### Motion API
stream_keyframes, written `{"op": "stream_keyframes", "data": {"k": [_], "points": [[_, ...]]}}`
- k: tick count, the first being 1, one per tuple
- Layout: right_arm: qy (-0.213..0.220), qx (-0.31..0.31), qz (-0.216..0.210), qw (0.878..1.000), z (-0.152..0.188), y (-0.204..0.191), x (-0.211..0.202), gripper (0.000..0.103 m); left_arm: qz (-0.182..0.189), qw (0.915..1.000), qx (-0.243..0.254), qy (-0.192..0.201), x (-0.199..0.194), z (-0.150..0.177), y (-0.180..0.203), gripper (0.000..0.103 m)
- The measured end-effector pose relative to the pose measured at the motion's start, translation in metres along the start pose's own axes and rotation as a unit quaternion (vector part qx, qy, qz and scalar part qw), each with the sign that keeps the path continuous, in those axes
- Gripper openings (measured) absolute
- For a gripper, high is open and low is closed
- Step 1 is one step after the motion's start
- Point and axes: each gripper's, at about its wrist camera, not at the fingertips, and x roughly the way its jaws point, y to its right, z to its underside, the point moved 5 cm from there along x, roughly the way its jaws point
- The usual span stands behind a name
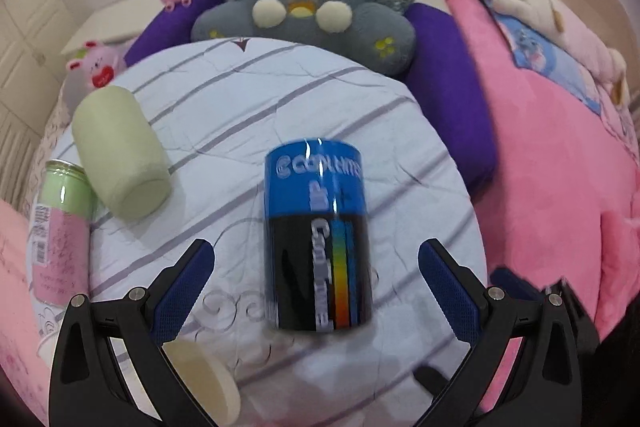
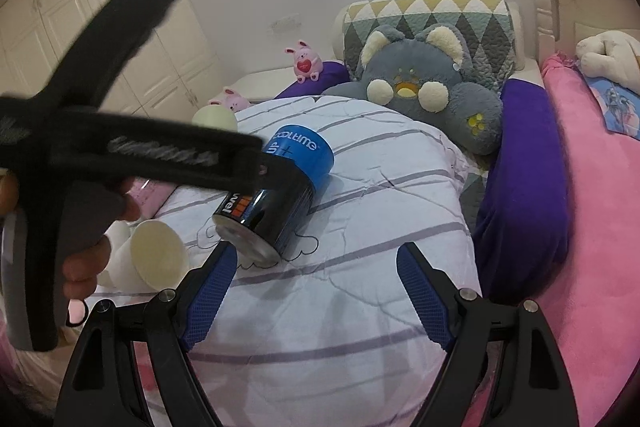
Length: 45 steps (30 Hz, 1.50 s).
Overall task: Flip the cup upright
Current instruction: 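Grasp the upright blue cup with the left tool, then lift the blue cup with the left tool and set it down upright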
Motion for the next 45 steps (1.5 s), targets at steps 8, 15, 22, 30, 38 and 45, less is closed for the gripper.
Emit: {"op": "stream_keyframes", "data": {"k": [8, 15, 22, 30, 38, 45], "points": [[-0.015, 0.001, -0.013, 1.000, -0.004, 0.004, 0.020, 0.083, 0.024, 0.9982, -0.017, -0.052, 0.033, -0.009, 0.000, 0.103], [-0.022, -0.001, -0.020, 1.000, -0.002, 0.000, 0.025, 0.083, 0.018, 0.9992, -0.015, -0.034, 0.035, -0.015, -0.001, 0.081], [-0.026, -0.002, -0.023, 0.999, 0.001, -0.006, 0.024, 0.083, 0.026, 0.9983, -0.018, -0.049, 0.046, -0.014, -0.004, 0.068], [-0.030, -0.003, -0.025, 0.999, 0.002, -0.008, 0.025, 0.083, 0.033, 0.9990, -0.003, 0.030, 0.015, -0.008, -0.004, 0.068], [-0.029, -0.011, -0.033, 0.999, 0.002, -0.014, 0.029, 0.084, 0.029, 0.9950, 0.012, 0.094, -0.008, 0.007, -0.008, 0.068], [-0.035, -0.016, -0.027, 0.999, 0.008, -0.015, 0.035, 0.083, 0.023, 0.9934, 0.010, 0.111, -0.020, 0.023, -0.013, 0.068]]}}
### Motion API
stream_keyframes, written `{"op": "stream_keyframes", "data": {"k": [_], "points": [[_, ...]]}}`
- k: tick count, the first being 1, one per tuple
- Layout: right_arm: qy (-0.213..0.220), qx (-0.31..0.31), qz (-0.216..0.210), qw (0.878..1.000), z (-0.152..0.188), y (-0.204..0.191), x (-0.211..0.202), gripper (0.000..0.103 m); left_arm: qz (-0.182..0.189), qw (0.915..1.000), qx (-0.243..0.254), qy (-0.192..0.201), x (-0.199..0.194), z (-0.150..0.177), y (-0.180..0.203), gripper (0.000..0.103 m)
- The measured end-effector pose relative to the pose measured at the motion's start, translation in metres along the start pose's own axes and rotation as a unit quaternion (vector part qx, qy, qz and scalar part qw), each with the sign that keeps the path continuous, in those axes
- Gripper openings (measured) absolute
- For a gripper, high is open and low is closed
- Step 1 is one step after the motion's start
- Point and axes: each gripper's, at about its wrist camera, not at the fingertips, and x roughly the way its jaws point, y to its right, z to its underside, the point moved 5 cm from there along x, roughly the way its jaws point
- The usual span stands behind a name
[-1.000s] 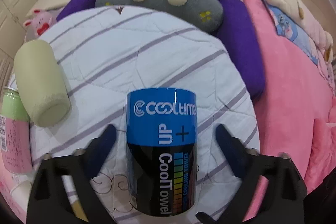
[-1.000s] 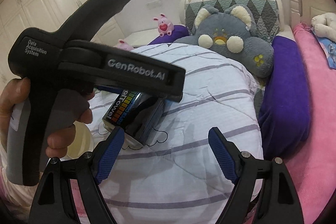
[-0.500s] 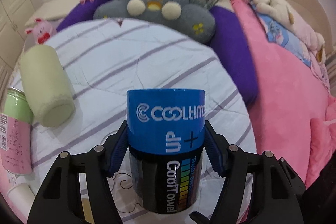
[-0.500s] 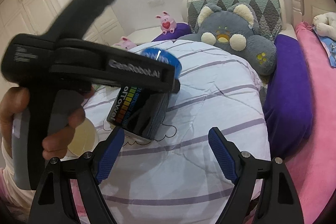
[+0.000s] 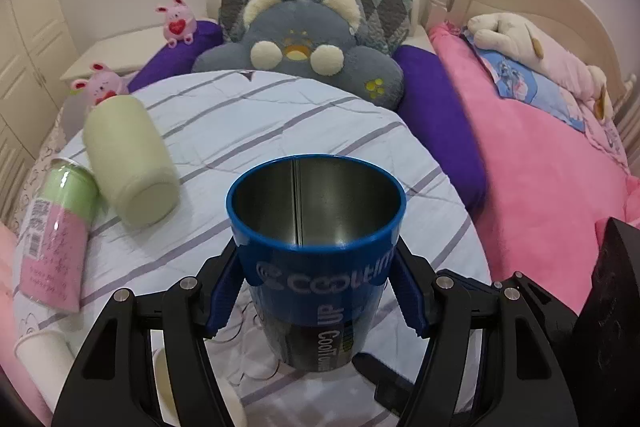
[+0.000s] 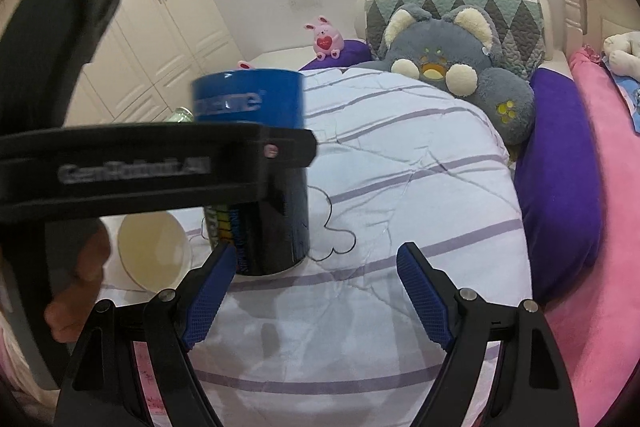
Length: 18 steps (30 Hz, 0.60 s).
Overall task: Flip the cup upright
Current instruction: 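Lift the blue cup with the left tool and set it down upright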
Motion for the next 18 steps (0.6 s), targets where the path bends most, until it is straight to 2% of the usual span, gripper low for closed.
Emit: {"op": "stream_keyframes", "data": {"k": [14, 18], "points": [[-0.006, 0.004, 0.008, 1.000, 0.013, 0.000, 0.003, 0.083, -0.011, 0.9995, 0.020, 0.024, -0.018, 0.028, -0.004, 0.069], [-0.006, 0.002, 0.011, 1.000, 0.014, -0.003, 0.003, 0.083, -0.011, 0.9995, 0.019, 0.021, -0.019, 0.030, -0.005, 0.076]]}}
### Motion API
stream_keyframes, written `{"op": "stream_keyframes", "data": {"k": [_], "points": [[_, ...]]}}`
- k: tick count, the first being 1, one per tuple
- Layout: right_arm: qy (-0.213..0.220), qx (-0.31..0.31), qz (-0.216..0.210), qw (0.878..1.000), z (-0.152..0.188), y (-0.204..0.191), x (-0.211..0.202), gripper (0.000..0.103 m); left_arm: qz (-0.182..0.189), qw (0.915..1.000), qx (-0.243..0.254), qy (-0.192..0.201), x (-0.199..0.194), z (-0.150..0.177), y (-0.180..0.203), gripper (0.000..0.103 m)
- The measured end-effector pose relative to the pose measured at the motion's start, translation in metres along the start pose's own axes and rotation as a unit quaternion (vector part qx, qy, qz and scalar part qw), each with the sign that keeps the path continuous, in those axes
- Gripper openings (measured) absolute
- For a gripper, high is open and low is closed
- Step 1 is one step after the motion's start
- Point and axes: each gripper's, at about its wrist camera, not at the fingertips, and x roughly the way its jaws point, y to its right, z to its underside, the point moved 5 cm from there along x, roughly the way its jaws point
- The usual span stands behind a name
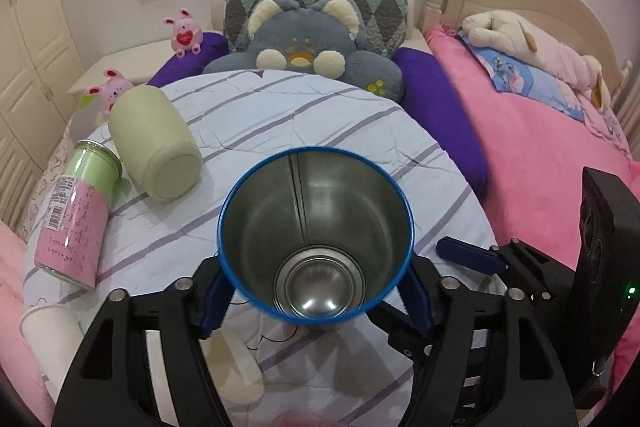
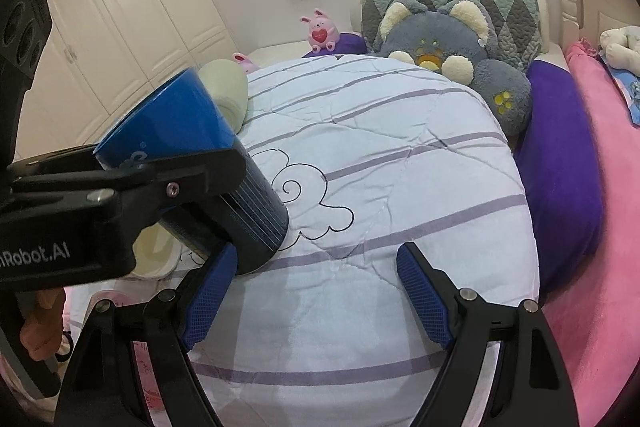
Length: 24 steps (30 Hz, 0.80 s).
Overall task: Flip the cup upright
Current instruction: 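Lift the blue cup with the left tool and set it down upright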
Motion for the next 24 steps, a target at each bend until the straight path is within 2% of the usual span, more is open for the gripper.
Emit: {"op": "stream_keyframes", "data": {"k": [4, 14, 18, 24], "points": [[0.001, -0.002, 0.001, 1.000, 0.000, -0.003, -0.002, 0.083, -0.013, 0.9999, -0.002, 0.007, -0.004, -0.001, -0.003, 0.094], [0.004, -0.002, 0.011, 1.000, 0.000, -0.009, -0.009, 0.083, -0.006, 1.0000, -0.001, -0.002, -0.011, 0.004, -0.005, 0.097], [0.006, -0.003, 0.017, 1.000, -0.001, -0.014, -0.016, 0.083, -0.015, 0.9997, 0.006, 0.016, -0.031, 0.006, -0.009, 0.101], [0.016, -0.017, 0.033, 0.999, -0.006, -0.032, -0.035, 0.083, -0.022, 0.9985, 0.002, 0.050, -0.069, 0.014, -0.026, 0.101]]}}
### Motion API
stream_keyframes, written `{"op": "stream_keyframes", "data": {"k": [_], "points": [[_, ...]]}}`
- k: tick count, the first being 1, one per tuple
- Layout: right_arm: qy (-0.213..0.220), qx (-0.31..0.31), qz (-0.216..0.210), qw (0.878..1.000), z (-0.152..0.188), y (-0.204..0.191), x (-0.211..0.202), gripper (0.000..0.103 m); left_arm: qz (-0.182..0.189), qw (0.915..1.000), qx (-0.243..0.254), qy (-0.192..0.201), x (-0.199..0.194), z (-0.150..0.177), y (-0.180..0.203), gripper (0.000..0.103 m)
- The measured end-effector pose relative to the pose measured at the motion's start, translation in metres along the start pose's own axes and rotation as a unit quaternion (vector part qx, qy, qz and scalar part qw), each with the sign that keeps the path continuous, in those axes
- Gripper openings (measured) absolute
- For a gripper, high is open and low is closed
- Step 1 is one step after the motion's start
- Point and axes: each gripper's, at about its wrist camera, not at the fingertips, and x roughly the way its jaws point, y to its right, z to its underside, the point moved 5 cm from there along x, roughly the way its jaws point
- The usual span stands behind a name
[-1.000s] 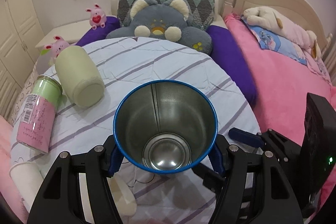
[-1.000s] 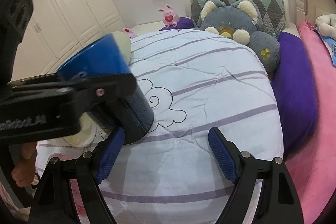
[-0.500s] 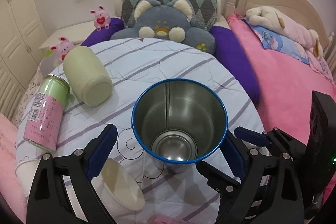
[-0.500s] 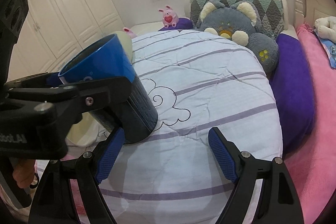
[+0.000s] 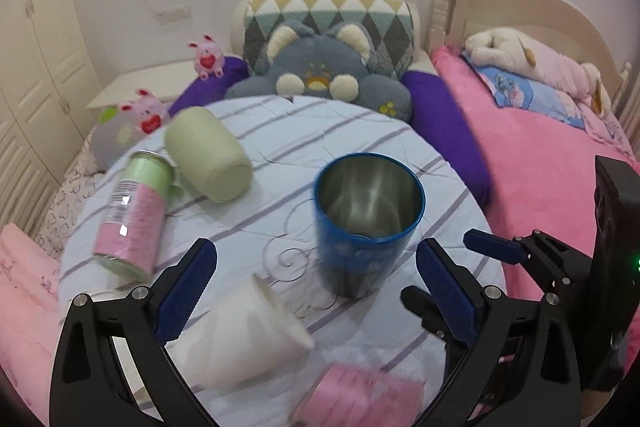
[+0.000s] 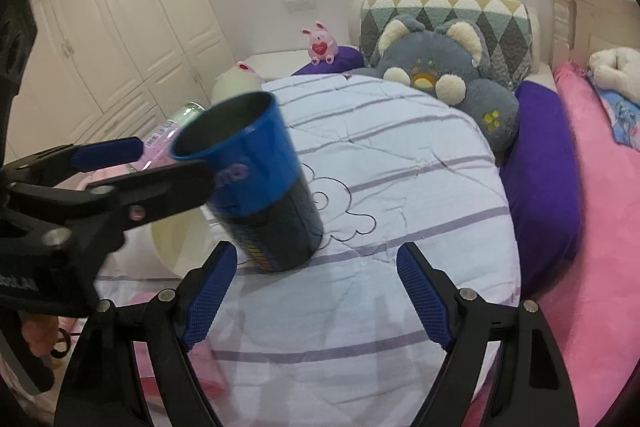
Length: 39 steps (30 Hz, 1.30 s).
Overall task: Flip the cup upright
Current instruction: 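Lift the blue cup with the left tool and set it down upright, then open the left tool and withdraw both tools from the blue cup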
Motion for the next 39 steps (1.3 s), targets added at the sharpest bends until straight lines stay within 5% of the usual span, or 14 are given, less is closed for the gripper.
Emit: {"op": "stream_keyframes", "data": {"k": [13, 17, 30, 39], "points": [[0.039, -0.027, 0.065, 0.997, 0.005, -0.061, -0.051, 0.083, -0.010, 0.9950, 0.041, 0.090, -0.098, 0.045, -0.048, 0.102], [0.081, -0.041, 0.131, 0.987, 0.007, -0.089, -0.077, 0.083, -0.001, 0.9935, 0.042, 0.106, -0.118, 0.060, -0.062, 0.102], [0.165, 0.019, 0.176, 0.970, 0.025, -0.151, -0.114, 0.083, 0.009, 0.9881, 0.007, 0.154, -0.162, 0.092, -0.125, 0.103], [0.211, 0.072, 0.241, 0.945, 0.049, -0.174, -0.126, 0.083, 0.023, 0.9867, 0.003, 0.161, -0.169, 0.111, -0.142, 0.103]]}}
